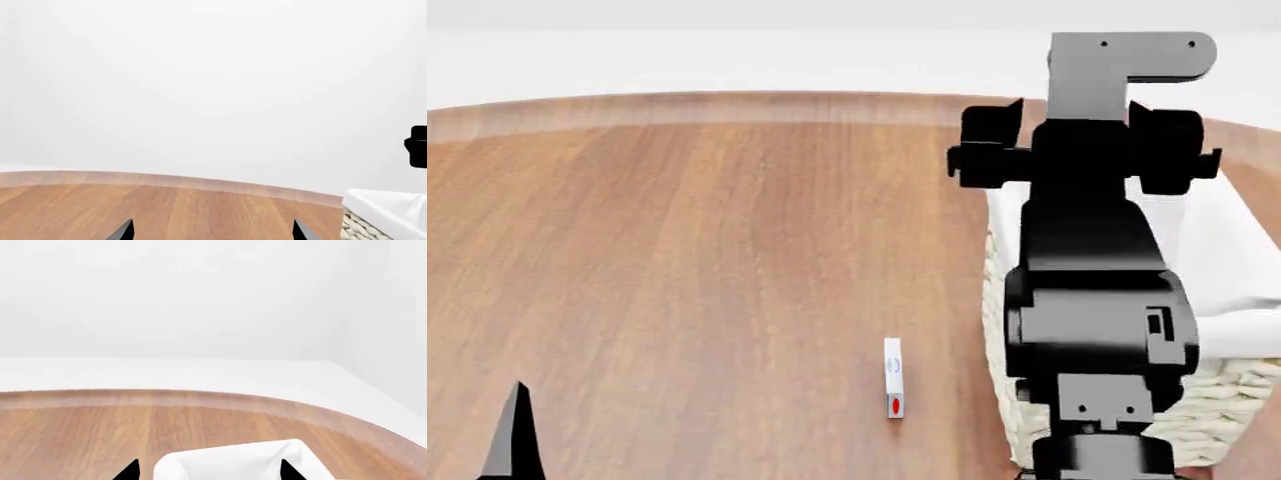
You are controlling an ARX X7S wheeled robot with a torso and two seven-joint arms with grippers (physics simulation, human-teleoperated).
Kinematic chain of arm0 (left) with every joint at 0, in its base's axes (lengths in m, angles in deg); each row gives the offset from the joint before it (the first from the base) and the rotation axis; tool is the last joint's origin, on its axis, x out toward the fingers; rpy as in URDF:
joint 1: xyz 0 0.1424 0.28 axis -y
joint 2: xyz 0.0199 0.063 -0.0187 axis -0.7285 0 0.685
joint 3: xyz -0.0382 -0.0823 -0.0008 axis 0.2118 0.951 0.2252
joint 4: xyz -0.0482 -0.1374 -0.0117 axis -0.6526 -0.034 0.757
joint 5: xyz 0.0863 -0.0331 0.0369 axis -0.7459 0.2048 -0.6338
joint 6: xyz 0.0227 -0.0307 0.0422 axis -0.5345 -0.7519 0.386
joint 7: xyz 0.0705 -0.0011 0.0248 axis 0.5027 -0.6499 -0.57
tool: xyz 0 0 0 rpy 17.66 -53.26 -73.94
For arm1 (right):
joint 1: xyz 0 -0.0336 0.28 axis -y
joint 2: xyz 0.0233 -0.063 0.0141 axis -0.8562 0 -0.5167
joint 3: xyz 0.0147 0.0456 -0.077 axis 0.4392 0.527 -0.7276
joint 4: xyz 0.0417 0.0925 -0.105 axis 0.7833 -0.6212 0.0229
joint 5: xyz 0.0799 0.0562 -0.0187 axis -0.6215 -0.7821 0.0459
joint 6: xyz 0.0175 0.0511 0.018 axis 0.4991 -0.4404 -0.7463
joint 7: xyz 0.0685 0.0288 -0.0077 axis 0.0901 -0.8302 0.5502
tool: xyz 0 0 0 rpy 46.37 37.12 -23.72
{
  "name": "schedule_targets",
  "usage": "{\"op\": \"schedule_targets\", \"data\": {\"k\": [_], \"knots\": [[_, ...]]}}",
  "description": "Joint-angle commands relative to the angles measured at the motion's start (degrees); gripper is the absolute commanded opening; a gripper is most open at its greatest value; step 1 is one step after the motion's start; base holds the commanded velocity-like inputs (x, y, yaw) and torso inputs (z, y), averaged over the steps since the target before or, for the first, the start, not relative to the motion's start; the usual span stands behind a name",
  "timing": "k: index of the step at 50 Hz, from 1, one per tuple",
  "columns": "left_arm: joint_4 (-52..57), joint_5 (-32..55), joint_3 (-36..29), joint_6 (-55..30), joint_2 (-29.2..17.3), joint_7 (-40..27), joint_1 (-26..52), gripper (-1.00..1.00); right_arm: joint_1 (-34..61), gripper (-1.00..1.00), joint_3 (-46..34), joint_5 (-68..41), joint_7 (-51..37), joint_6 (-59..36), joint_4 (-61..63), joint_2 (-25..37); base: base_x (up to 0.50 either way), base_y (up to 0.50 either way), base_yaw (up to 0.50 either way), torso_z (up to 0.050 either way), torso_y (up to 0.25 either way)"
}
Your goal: Pick up the tomato sauce, and put it in the basket.
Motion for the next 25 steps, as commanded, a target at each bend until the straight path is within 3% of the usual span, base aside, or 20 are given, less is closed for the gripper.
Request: {"op": "schedule_targets", "data": {"k": [1, 13, 18, 25], "knots": [[-0.3, 0.0, -0.1, 0.5, 0.0, -0.1, -0.4, 1.00, -22.2, 1.00, -5.6, 0.3, -2.9, -6.1, 42.7, -3.6, 0.00, 0.00, 0.00, 0.000, 0.000], [-0.8, 0.3, 0.4, 1.7, -0.4, 0.1, -1.3, 1.00, -40.9, 1.00, -20.4, -0.8, -12.5, -6.6, 68.8, -3.5, 0.00, 0.00, 0.00, 0.000, 0.000], [-1.4, 0.0, 0.1, 2.1, -0.2, 0.2, -1.4, 1.00, -48.3, 1.00, -27.2, 1.0, -15.6, -2.7, 72.7, -2.1, 0.00, 0.00, 0.00, 0.000, 0.000], [-1.5, -0.5, -0.7, 2.2, 0.1, 0.1, -1.2, 1.00, -55.1, 1.00, -29.7, 0.4, -18.3, 4.9, 68.7, -0.9, 0.00, 0.00, 0.00, 0.000, 0.000]]}}
